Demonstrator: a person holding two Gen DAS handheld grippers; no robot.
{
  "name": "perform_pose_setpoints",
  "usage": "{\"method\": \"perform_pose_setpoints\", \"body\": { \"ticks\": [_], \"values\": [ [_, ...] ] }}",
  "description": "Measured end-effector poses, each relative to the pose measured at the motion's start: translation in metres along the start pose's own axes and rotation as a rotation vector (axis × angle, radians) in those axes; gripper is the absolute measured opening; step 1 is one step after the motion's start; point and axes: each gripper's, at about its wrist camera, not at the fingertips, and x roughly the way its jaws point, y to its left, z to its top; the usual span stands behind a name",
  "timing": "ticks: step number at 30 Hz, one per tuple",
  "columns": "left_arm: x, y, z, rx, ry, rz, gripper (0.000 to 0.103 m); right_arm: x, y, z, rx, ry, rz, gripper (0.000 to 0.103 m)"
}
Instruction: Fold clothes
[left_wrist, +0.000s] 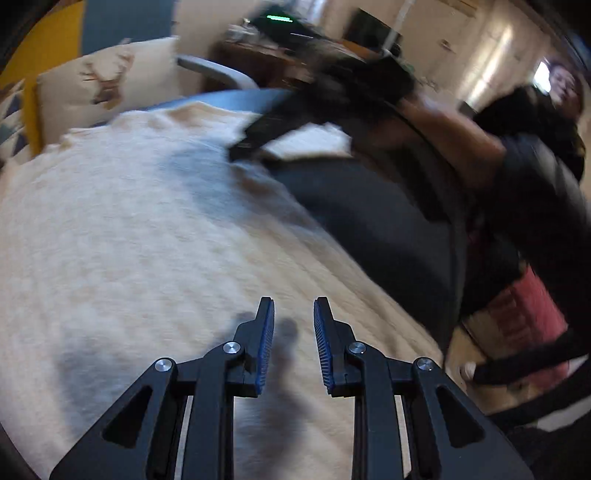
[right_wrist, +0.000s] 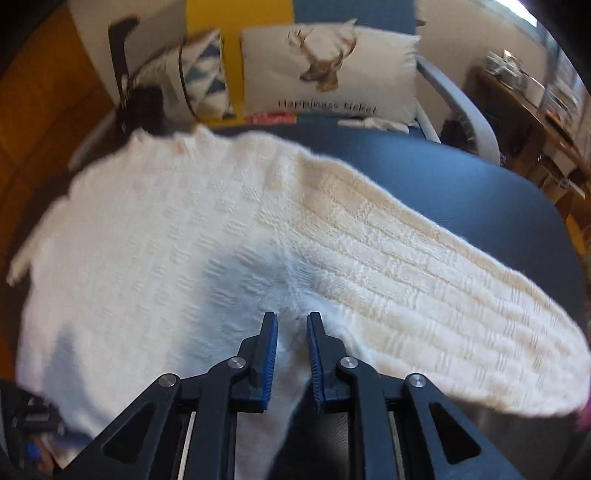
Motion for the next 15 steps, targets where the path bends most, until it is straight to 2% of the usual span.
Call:
{"method": "perform_pose_setpoints", "body": {
  "ticks": [3,7,10,12,15],
  "values": [
    [0.010,-0.013,-0.002,0.021,0.018,-0.027,0.024,0.006,-0.007,-0.006,-0.029,0.008,-0.001,0.011],
    [0.022,-0.031,-0.005,0.049,0.042,-0.063,0.025,0.002,-0.018,-0.009,0.010,0.003,0.038,0.011],
    [0.023,-0.034,0.008,0.037,0.007,-0.111,0.025,-0.012,-0.018,-0.005,0.016,-0.036,0.067,0.011],
    [0.037,-0.038,0.011,0.035,0.029,-0.127,0.025,-0.011,-0.016,0.003,0.006,-0.042,0.043,0.011],
    [0.058,-0.043,0.016,0.031,0.061,-0.150,0.025,0.011,-0.020,0.012,0.012,0.007,0.011,0.011]
  ]
}}
